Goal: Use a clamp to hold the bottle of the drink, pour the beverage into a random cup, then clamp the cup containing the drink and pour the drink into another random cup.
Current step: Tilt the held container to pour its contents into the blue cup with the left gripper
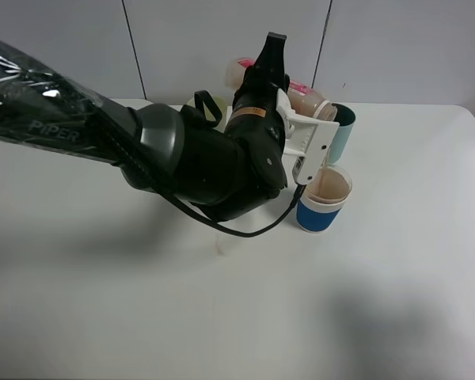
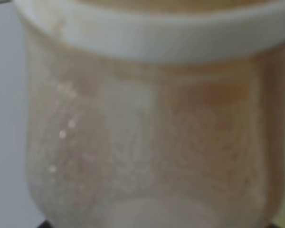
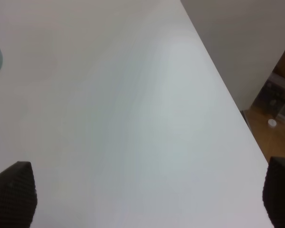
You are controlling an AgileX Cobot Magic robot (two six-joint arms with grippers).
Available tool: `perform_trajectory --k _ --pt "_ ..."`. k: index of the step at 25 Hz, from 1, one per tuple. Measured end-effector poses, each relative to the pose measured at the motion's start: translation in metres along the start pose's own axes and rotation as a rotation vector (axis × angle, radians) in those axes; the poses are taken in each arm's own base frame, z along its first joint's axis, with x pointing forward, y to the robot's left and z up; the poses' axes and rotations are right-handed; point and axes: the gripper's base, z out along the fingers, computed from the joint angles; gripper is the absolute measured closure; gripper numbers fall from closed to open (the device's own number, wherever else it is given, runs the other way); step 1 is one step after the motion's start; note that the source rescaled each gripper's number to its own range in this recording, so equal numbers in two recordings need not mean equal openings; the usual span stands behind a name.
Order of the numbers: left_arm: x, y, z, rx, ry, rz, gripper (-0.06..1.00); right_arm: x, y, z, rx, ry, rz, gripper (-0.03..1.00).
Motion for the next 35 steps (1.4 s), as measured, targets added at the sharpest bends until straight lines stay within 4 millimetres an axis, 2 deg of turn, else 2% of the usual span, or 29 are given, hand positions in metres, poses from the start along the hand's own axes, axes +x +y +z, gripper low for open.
perform_trajectory --k 35 --pt "-0.0030 0.0063 -0.0003 -0.072 -0.028 0.134 0.89 0.0000 -0.0001 0.0000 0.001 0.000 -0.001 0.12"
